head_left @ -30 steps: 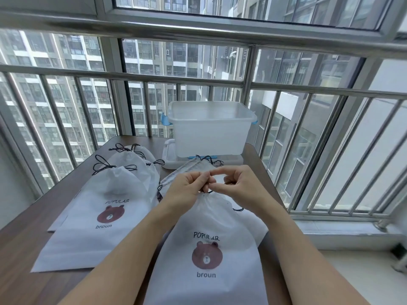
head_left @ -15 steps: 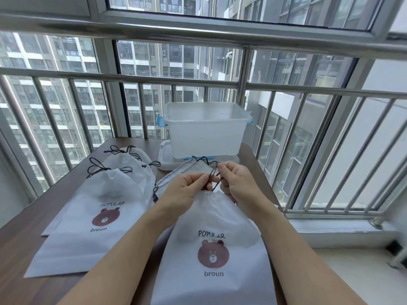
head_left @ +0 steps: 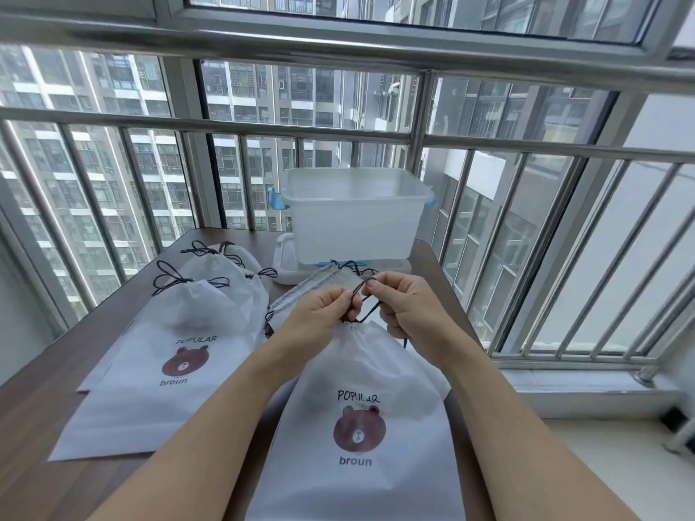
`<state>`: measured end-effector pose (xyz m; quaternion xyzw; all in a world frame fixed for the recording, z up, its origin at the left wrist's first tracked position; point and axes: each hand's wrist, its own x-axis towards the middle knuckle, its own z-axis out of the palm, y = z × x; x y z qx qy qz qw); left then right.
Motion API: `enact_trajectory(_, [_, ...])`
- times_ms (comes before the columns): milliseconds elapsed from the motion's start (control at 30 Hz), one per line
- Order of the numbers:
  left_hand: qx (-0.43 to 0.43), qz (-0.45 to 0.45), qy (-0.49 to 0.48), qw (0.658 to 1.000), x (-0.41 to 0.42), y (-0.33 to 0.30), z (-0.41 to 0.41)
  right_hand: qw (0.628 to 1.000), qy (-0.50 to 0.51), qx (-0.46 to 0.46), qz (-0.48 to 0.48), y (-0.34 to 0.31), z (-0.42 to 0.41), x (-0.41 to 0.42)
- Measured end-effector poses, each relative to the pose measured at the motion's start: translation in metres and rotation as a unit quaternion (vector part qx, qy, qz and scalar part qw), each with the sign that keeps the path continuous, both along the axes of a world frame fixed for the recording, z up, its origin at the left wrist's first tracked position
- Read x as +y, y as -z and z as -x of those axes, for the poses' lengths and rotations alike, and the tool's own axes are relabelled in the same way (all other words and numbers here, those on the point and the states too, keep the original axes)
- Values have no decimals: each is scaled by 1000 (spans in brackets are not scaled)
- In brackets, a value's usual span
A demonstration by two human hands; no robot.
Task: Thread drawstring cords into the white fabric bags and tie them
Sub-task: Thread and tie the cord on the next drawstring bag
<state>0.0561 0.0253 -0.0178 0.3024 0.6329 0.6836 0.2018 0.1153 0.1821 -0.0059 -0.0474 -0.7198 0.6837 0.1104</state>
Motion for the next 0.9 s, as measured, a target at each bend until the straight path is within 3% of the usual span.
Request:
enact_trajectory(267, [-13,-7,-31,999,2,-1,0,999,-12,-20,30,-3,-2,-3])
enact_trajectory(600, [152,40,-51,986,3,8,4,999,-6,-22,29,-4,-3,-3])
enact_trajectory(733, [137,35,-76,987,3,7,4,997,-11,-26,65,-4,-3,-2])
enact_trajectory(900, [114,14,-41,992,2,7,3,995,11,-49,91,-2,0,2])
